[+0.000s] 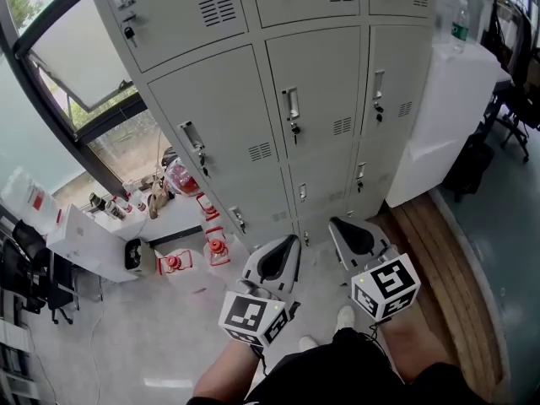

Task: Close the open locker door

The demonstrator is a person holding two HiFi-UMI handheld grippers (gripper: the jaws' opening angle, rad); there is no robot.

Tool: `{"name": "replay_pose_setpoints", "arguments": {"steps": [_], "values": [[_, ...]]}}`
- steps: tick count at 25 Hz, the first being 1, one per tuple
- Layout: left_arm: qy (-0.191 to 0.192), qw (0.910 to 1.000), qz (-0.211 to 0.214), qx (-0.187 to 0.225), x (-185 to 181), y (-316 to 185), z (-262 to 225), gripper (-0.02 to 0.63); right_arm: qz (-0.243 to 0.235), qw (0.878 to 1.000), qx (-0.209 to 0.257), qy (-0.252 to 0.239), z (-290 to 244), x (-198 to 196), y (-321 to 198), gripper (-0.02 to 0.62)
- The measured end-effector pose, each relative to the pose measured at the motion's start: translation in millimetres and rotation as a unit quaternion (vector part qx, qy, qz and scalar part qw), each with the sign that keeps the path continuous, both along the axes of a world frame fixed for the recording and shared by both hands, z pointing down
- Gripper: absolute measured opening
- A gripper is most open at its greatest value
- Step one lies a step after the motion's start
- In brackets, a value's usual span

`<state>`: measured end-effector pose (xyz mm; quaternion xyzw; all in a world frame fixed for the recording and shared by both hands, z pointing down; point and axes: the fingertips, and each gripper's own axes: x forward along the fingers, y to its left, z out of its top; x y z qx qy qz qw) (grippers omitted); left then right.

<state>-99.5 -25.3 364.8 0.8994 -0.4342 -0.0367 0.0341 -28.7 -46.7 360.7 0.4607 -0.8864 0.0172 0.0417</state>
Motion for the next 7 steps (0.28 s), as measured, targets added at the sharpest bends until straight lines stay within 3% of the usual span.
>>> {"name": "replay_pose_setpoints", "arguments": {"steps": [7], "values": [[0.002,1.0000,0.006,0.001,-2.0,6.1,4.1,0.017,0.004,1.000,0.001,0.004,3.9,-2.3,5.9,0.052]]}}
